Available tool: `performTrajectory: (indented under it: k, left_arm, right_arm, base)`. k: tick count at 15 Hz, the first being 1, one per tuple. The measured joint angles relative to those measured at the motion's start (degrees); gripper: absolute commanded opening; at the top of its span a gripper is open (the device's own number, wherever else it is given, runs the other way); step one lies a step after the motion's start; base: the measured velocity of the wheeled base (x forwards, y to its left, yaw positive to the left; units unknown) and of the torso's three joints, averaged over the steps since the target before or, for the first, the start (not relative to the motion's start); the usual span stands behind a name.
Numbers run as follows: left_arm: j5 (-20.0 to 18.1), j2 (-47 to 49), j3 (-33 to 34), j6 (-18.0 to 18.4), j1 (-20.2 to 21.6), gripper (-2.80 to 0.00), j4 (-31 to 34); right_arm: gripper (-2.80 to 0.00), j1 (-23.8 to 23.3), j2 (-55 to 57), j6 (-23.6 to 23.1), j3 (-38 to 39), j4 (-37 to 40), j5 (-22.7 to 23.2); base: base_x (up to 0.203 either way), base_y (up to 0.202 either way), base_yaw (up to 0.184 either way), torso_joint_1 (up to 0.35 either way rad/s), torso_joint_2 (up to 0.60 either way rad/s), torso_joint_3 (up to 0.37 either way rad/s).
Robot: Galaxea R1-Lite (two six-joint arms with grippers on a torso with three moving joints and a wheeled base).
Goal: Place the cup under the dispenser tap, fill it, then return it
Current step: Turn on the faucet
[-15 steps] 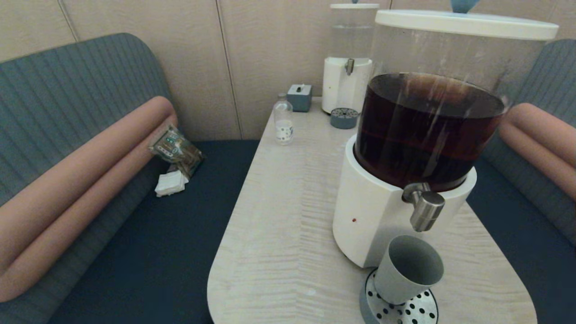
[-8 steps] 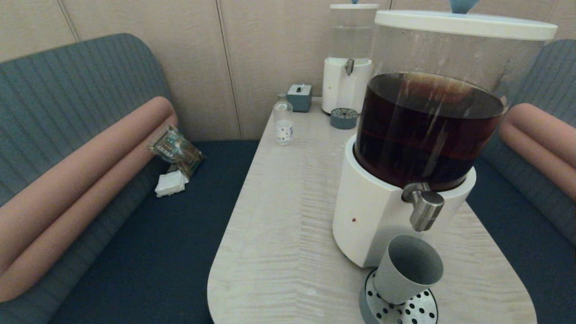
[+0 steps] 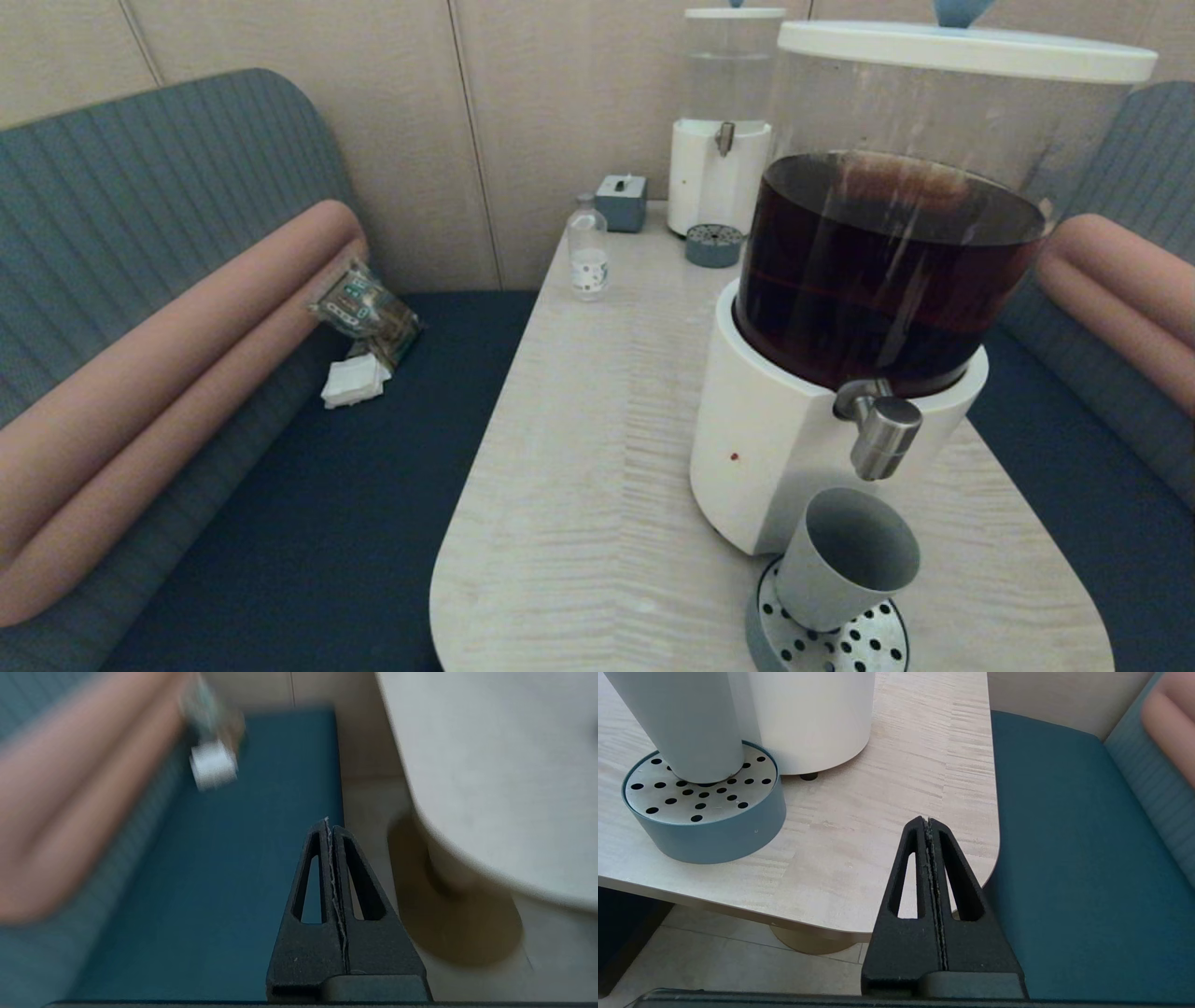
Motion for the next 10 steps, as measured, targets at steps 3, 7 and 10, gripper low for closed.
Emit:
performTrajectory:
  k: [3,7,10]
  left_arm:
    - [0.3,0.0,-0.2,-1.9,0.0,-2.80,1.3]
    - [0.6,0.0,0.1,-3.2,0.0,-2.80,0.7]
    - [0.6,0.0,0.2,-3.2,0.0,-2.80,0.7]
  right_arm:
    - [-2.80,0.0,0.0,0.0,0.0,0.0,0.0]
    - [-2.80,0.0,0.0,-1.6,0.0,0.2,0.1]
    - [-2.80,0.0,0.0,-5.7,0.0,0.0,0.4]
  base:
    - [0.000,0.000,0.000,0.000,0.00,0.000]
    - [0.000,0.000,0.000,0.000,0.00,0.000]
    - [0.000,0.000,0.000,0.000,0.00,0.000]
